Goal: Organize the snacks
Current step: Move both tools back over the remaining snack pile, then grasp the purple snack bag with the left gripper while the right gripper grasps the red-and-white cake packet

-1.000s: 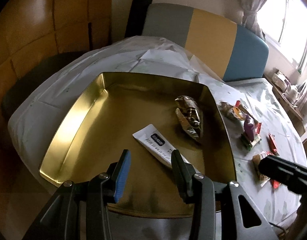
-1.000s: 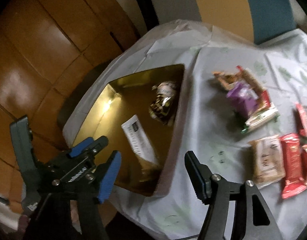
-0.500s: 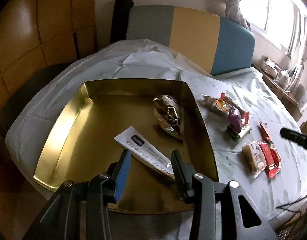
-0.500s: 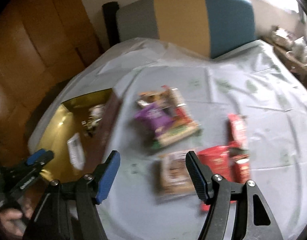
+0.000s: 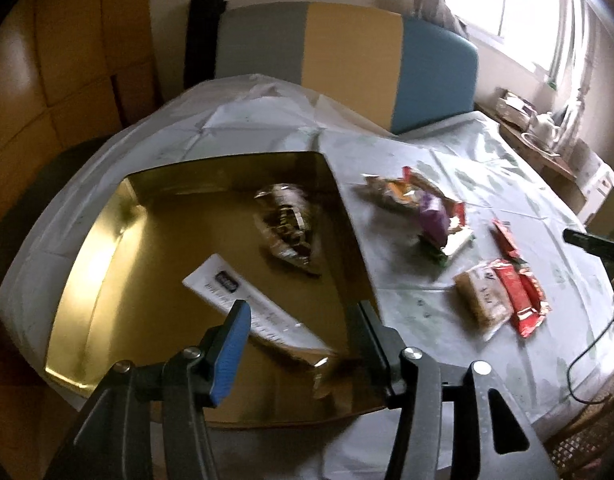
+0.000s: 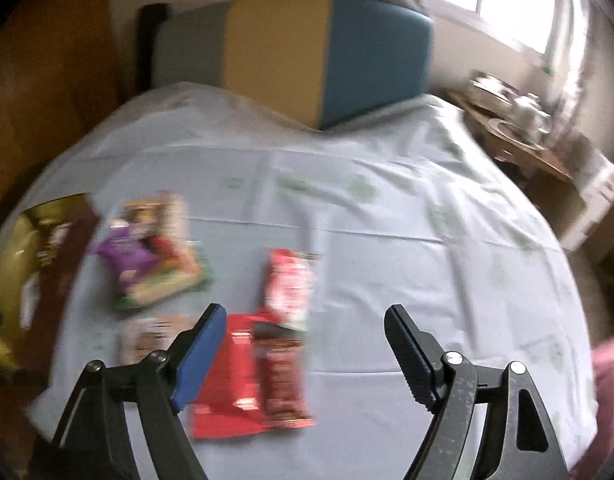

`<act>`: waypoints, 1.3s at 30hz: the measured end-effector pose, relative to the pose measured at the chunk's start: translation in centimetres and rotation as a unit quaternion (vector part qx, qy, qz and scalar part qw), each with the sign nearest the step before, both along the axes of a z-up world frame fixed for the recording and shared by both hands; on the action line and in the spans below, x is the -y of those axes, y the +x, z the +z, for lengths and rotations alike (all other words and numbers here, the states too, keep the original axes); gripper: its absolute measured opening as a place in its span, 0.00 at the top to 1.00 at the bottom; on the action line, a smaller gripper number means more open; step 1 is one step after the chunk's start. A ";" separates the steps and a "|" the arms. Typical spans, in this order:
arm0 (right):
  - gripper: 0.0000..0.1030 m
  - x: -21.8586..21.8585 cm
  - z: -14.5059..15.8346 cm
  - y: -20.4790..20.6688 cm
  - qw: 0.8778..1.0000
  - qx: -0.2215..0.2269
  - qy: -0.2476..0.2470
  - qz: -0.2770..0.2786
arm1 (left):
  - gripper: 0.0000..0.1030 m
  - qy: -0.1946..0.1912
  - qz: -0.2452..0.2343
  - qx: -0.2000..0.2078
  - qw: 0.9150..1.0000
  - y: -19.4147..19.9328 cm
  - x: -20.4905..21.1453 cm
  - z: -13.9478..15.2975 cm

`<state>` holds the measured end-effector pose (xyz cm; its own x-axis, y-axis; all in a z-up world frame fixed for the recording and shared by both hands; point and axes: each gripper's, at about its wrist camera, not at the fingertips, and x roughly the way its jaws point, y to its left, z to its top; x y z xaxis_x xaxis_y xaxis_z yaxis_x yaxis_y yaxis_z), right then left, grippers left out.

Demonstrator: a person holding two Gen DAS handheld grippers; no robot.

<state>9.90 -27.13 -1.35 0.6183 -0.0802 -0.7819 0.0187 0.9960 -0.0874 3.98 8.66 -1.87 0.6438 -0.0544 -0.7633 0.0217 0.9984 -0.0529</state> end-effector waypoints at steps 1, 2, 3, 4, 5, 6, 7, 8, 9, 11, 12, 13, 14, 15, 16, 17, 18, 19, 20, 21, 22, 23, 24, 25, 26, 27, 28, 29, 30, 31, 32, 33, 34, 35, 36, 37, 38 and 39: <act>0.21 1.0 -0.4 0.1 1.000 -0.002 0.005 -0.015 | 0.47 0.000 0.000 0.003 1.000 0.1 0.2 0.2; 0.21 2.0 -0.9 0.2 0.999 -0.005 0.018 -0.032 | 0.47 -0.001 -0.003 0.005 1.000 0.3 0.5 0.5; 0.21 3.4 -1.5 0.4 0.997 -0.017 0.042 -0.057 | 0.47 -0.005 -0.008 0.005 1.000 0.6 0.9 0.7; 0.21 4.2 -1.8 0.6 0.995 -0.029 0.057 -0.073 | 0.47 -0.010 -0.012 0.003 1.000 1.0 1.2 0.9; 0.21 4.9 -1.7 0.7 0.993 -0.031 0.076 -0.085 | 0.47 -0.017 -0.017 0.000 1.000 1.3 1.6 1.1; 0.21 5.3 -1.5 0.7 0.992 -0.023 0.087 -0.089 | 0.47 -0.026 -0.024 -0.003 0.999 1.8 2.1 1.2; 0.20 5.5 -1.3 0.6 0.992 -0.017 0.089 -0.089 | 0.47 -0.036 -0.033 -0.009 0.999 2.3 2.8 1.4; 0.19 5.5 -1.2 0.5 0.992 -0.014 0.087 -0.090 | 0.48 -0.043 -0.042 -0.015 0.998 2.8 3.3 1.4; 0.18 5.5 -1.2 0.5 0.992 -0.014 0.086 -0.090 | 0.49 -0.048 -0.053 -0.021 0.997 3.4 4.0 1.5; 0.18 5.2 -1.1 0.4 0.992 -0.014 0.088 -0.084 | 0.54 -0.047 -0.074 -0.027 0.996 4.5 5.6 1.6; 0.18 5.0 -1.1 0.5 0.993 -0.013 0.089 -0.081 | 0.54 -0.041 -0.082 -0.029 0.995 5.0 6.4 1.5; 0.18 4.8 -1.0 0.4 0.993 -0.012 0.089 -0.077 | 0.54 -0.038 -0.094 -0.033 0.994 5.8 7.3 1.4; 0.17 4.4 -1.1 0.1 0.993 -0.010 0.089 -0.075 | 0.54 -0.042 -0.098 -0.041 0.993 6.4 7.8 1.2; 0.17 4.2 -1.0 0.1 0.993 -0.009 0.090 -0.072 | 0.54 -0.049 -0.099 -0.052 0.992 7.2 8.3 0.9; 0.17 3.9 -0.9 -0.2 0.993 -0.008 0.091 -0.070 | 0.54 -0.058 -0.098 -0.062 0.992 7.9 8.8 0.6; 0.17 3.8 -0.8 -0.3 0.994 -0.007 0.092 -0.066 | 0.54 -0.062 -0.097 -0.066 0.991 8.5 9.1 0.4; 0.17 3.6 -0.9 -0.2 0.994 -0.007 0.090 -0.063 | 0.54 -0.063 -0.095 -0.068 0.991 9.1 9.5 0.1; 0.17 3.5 -0.8 -0.2 0.994 -0.006 0.086 -0.060 | 0.54 -0.061 -0.093 -0.068 0.991 9.7 10.0 -0.2; 0.17 3.5 -0.8 -0.2 0.995 -0.005 0.082 -0.059 | 0.54 -0.059 -0.093 -0.068 0.992 10.0 10.4 -0.4; 0.17 3.5 -0.8 -0.1 0.995 -0.004 0.079 -0.058 | 0.54 -0.058 -0.092 -0.068 0.992 10.6 10.8 -0.8; 0.16 3.7 -0.8 0.0 0.995 -0.004 0.078 -0.059 | 0.54 -0.055 -0.090 -0.068 0.992 11.1 11.1 -1.1; 0.16 3.9 -0.8 0.1 0.995 -0.004 0.079 -0.063 | 0.53 -0.049 -0.088 -0.071 0.992 11.7 11.5 -1.6; 0.16 4.2 -0.8 0.1 0.994 -0.006 0.085 -0.069 | 0.53 -0.047 -0.085 -0.072 0.993 12.3 11.8 -2.1; 0.16 4.4 -0.8 0.2 0.993 -0.007 0.092 -0.070 | 0.51 -0.047 -0.082 -0.072 0.993 12.8 11.9 -2.5; 0.16 4.5 -0.8 0.2 0.993 -0.008 0.098 -0.070 | 0.49 -0.050 -0.081 -0.073 0.993 13.3 12.2 -3.0; 0.16 4.6 -0.7 0.2 0.992 -0.006 0.102 -0.070 | 0.47 -0.057 -0.079 -0.075 0.992 13.7 12.3 -3.4; 0.15 4.5 -0.6 0.1 0.992 -0.005 0.101 -0.068 | 0.44 -0.068 -0.079 -0.075 0.992 14.0 12.3 -3.6; 0.14 4.4 -0.6 0.1 0.993 -0.004 0.100 -0.066 | 0.40 -0.073 -0.079 -0.075 0.991 14.3 12.4 -3.8; 0.13 4.3 -0.6 0.1 0.993 -0.005 0.100 -0.063 | 0.40 -0.072 -0.075 -0.073 0.992 14.6 12.5 -4.1; 0.13 4.2 -0.6 0.2 0.993 -0.006 0.100 -0.061 | 0.40 -0.072 -0.073 -0.072 0.992 14.9 12.7 -4.2; 0.13 4.2 -0.7 0.2 0.993 -0.008 0.099 -0.058 | 0.40 -0.076 -0.072 -0.071 0.992 15.3 12.8 -4.4; 0.13 4.0 -0.7 0.3 0.994 -0.009 0.098 -0.057 | 0.40 -0.075 -0.073 -0.069 0.992 15.6 13.1 -4.6; 0.13 4.0 -0.7 0.3 0.994 -0.009 0.096 -0.056 | 0.49 -0.072 -0.074 -0.067 0.992 15.8 13.2 -4.8; 0.13 3.9 -0.7 0.3 0.994 -0.008 0.094 -0.055 | 0.61 -0.071 -0.077 -0.065 0.992 16.0 13.4 -5.1; 0.13 3.8 -0.7 0.3 0.994 -0.007 0.092 -0.053 | 0.62 -0.074 -0.081 -0.061 0.992 16.0 13.5 -5.2; 0.13 3.7 -0.7 0.4 0.994 -0.008 0.091 -0.052 | 0.64 -0.076 -0.082 -0.056 0.992 15.9 13.5 -5.1; 0.13 3.7 -0.7 0.4 0.995 -0.008 0.089 -0.051 | 0.67 -0.079 -0.086 -0.048 0.992 15.4 13.5 -4.9; 0.13 3.6 -0.7 0.4 0.995 -0.007 0.088 -0.050 | 0.67 -0.078 -0.091 -0.041 0.992 14.9 13.5 -4.6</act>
